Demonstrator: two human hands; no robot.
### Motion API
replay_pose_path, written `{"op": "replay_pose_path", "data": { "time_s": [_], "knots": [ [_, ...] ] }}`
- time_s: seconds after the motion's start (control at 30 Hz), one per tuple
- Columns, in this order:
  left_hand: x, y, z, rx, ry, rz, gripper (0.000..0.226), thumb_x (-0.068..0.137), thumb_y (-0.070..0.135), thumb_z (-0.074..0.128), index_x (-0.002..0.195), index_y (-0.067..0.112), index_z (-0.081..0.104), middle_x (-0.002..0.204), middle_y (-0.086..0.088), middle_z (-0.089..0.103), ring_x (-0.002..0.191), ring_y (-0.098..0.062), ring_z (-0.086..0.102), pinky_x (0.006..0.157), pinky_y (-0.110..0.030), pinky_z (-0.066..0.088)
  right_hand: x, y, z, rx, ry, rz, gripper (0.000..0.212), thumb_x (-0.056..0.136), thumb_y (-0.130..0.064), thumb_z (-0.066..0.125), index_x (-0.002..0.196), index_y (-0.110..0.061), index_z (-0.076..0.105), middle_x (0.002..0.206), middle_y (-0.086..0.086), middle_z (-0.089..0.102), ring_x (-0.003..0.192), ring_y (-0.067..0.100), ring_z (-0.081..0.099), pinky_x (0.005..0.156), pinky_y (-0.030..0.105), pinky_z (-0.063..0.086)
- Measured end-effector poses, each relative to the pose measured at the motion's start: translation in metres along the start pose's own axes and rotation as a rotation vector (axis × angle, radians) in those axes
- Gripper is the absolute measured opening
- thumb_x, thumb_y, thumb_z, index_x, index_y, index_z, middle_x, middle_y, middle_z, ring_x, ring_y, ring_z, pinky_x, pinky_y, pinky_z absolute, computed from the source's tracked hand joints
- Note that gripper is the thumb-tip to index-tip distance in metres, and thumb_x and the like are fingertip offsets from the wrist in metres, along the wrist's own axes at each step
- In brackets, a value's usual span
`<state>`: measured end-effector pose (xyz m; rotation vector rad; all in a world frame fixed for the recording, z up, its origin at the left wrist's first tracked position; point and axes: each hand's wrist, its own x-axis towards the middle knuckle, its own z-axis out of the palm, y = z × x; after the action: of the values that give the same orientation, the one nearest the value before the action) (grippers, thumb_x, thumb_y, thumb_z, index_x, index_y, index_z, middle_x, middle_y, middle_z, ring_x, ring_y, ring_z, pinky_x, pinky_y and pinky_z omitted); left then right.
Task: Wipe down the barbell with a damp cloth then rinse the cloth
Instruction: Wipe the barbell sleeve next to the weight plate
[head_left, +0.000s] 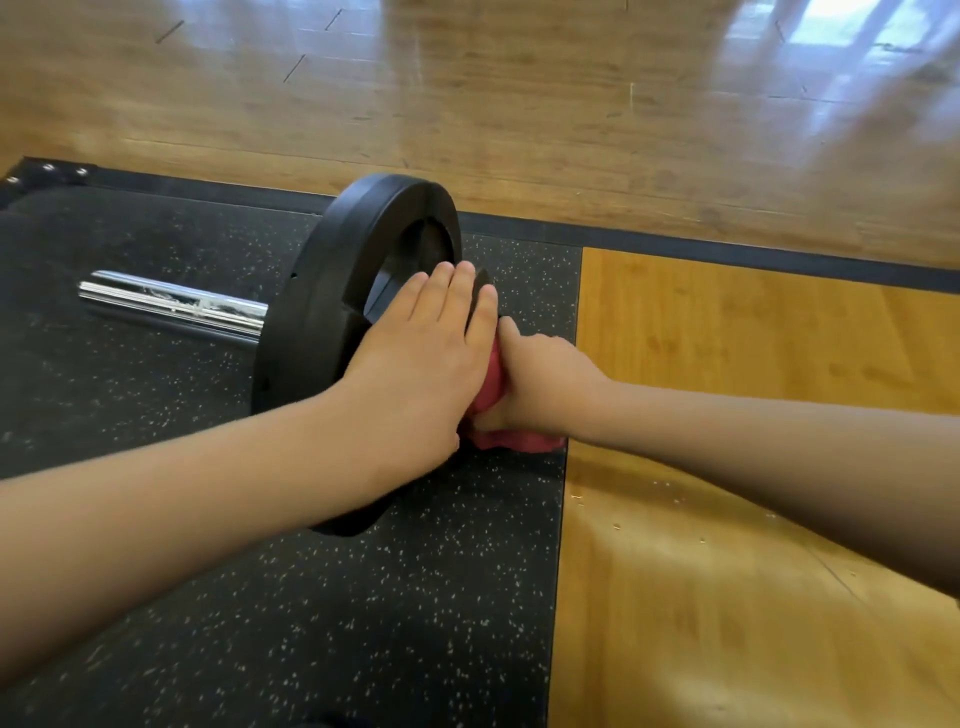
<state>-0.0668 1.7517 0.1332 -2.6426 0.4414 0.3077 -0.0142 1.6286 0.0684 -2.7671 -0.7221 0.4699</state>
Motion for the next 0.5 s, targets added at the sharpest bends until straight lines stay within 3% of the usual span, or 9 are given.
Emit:
{"op": "replay_pose_path", "data": {
  "time_s": [0.07, 0.17, 0.23, 0.33, 0.5],
  "knots": [
    [-0.009, 0.006, 0.002, 0.004, 0.009, -0.001, 0.103, 0.089, 0.042, 0.057, 0.148, -0.002, -0.015, 0.153, -0.029, -0.021, 0.144, -0.04, -0.013, 0.118, -0.043, -0.002, 0.013, 0.002, -0.009, 0.049, -0.167, 0.044, 0.08, 0.06, -0.055, 0.081, 0.116, -0.012, 0.044, 0.095, -0.002, 0.057, 0.084, 0.021, 0.057, 0.075, 0.035, 0.053],
    [-0.025, 0.016, 0.007, 0.0, -0.027, -0.012, 0.083, 0.099, 0.028, 0.041, 0.146, -0.002, -0.02, 0.148, -0.033, -0.029, 0.141, -0.045, -0.021, 0.117, -0.046, -0.006, 0.036, 0.01, -0.024, 0.298, -0.515, 0.047, 0.059, 0.066, -0.044, 0.083, 0.111, -0.012, 0.064, 0.105, 0.0, 0.07, 0.094, 0.019, 0.067, 0.091, 0.036, 0.054],
    [-0.036, 0.023, 0.008, 0.003, -0.063, -0.026, 0.082, 0.1, 0.026, 0.039, 0.144, -0.001, -0.025, 0.144, -0.036, -0.033, 0.138, -0.048, -0.025, 0.115, -0.049, -0.008, 0.043, 0.014, -0.027, 0.409, -0.643, 0.049, 0.053, 0.069, -0.038, 0.082, 0.113, -0.011, 0.066, 0.107, 0.004, 0.072, 0.097, 0.021, 0.069, 0.095, 0.037, 0.052],
    [-0.049, 0.028, 0.01, -0.008, -0.058, -0.032, 0.094, 0.097, 0.036, 0.046, 0.143, 0.002, -0.029, 0.144, -0.034, -0.033, 0.139, -0.047, -0.023, 0.115, -0.048, -0.01, 0.04, 0.014, -0.016, 0.3, -0.481, 0.006, 0.067, 0.057, -0.055, 0.077, 0.112, -0.018, 0.064, 0.106, 0.001, 0.07, 0.094, 0.019, 0.066, 0.09, 0.037, 0.054],
    [-0.023, 0.008, -0.006, -0.017, 0.056, -0.034, 0.109, 0.087, 0.057, 0.053, 0.146, 0.0, -0.02, 0.154, -0.025, -0.02, 0.145, -0.037, -0.01, 0.118, -0.042, -0.003, 0.012, 0.007, 0.004, 0.128, -0.133, 0.048, 0.079, 0.065, -0.063, 0.073, 0.121, -0.015, 0.044, 0.109, 0.001, 0.061, 0.095, 0.026, 0.06, 0.079, 0.038, 0.052]
  ]
}}
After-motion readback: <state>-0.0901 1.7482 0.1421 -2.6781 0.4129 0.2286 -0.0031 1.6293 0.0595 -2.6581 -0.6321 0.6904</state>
